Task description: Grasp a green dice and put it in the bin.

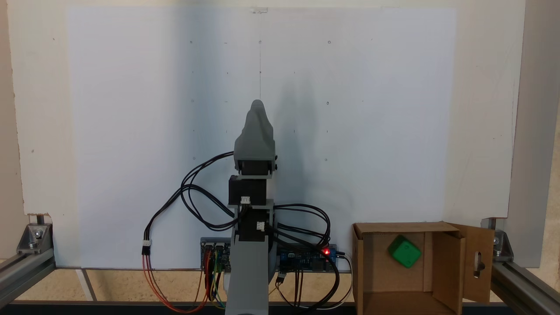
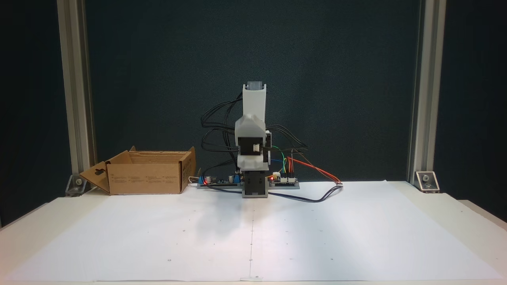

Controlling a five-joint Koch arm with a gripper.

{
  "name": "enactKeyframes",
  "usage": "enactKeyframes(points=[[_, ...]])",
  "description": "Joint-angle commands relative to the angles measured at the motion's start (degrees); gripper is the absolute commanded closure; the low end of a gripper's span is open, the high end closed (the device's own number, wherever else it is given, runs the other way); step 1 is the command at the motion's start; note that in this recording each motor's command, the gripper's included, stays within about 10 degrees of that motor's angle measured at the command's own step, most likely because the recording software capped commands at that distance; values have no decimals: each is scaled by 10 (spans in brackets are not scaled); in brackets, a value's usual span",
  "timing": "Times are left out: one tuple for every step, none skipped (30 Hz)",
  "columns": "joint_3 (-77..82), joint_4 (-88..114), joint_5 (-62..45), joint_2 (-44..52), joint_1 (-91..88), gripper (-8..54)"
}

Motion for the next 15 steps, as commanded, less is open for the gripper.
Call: enactKeyframes(points=[[-4,-93,19,65,6,25],[1,-117,19,65,5,25],[7,-139,20,65,5,24],[14,-146,20,65,4,24],[21,-156,19,65,4,24],[29,-163,19,65,4,24],[39,-171,19,65,4,24],[46,-179,18,65,4,24],[56,-187,18,65,5,24],[69,-192,18,65,4,21],[83,-196,18,65,4,21],[91,-197,17,65,5,19],[91,-197,14,65,5,12],[91,-197,10,65,6,8],[91,-197,-1,65,7,7]])
